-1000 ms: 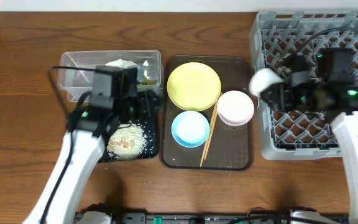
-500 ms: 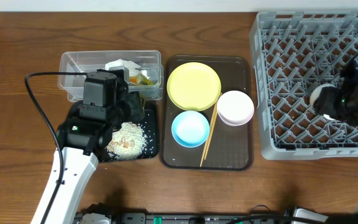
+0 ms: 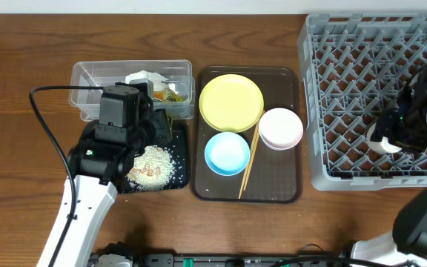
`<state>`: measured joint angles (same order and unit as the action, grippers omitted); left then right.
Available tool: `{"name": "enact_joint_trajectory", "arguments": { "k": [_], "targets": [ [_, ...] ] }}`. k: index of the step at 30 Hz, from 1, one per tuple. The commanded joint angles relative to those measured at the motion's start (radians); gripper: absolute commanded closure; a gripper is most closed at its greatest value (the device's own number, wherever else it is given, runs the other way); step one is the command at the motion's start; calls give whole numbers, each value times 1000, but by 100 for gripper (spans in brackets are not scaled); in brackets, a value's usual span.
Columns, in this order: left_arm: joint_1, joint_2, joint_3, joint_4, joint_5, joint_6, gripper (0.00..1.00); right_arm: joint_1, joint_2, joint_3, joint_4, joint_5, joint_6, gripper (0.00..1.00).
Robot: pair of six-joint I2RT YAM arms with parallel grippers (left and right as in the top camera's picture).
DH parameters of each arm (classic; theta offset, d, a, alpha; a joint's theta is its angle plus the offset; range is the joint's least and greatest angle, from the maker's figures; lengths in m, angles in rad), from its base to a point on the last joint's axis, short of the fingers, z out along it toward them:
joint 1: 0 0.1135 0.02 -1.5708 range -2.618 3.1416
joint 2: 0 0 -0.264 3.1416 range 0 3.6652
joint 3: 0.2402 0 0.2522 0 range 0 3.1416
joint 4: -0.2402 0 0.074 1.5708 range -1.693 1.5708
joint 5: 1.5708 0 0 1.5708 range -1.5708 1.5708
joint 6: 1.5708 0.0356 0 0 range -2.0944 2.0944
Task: Sort waste into correct bins and load items into the dishwasher rack
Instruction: 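Reach right gripper to the pink bowl and grasp its rim, then lift the pink bowl with right gripper and place it in the dish rack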
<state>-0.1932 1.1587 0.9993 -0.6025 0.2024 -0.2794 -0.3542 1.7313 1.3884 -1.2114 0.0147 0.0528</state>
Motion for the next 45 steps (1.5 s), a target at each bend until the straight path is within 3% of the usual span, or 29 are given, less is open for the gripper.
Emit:
{"name": "enact_joint_trajectory", "arguments": {
  "k": [1,4,5,14,17,21,26,33,45],
  "targets": [
    [3,4,7,-3,-13,20,52,-5,38,17,16,-7,14,15],
    [3,4,7,-3,-13,20,52,-5,34,18,18,-29,14,1],
    [3,4,7,-3,-13,20,52,-5,30,20,18,-36,14,1],
    [3,9,6,-97,-90,21,47,8,-90,108,35,-240,-3,3],
    [3,23,5,-152,-163,20,47,52,-156,116,89,-367,-26,7],
    [3,44,5,-191,-199,16,46,175,-196,116,106,-388,-27,9],
    [3,53,5,-188,-199,16,46,366,-182,86,100,-351,30,17],
    [3,53,5,-185,-199,16,45,596,-124,-6,100,-57,241,19],
    [3,53,5,-186,-195,16,45,685,53,-129,201,78,476,23]
  ]
}}
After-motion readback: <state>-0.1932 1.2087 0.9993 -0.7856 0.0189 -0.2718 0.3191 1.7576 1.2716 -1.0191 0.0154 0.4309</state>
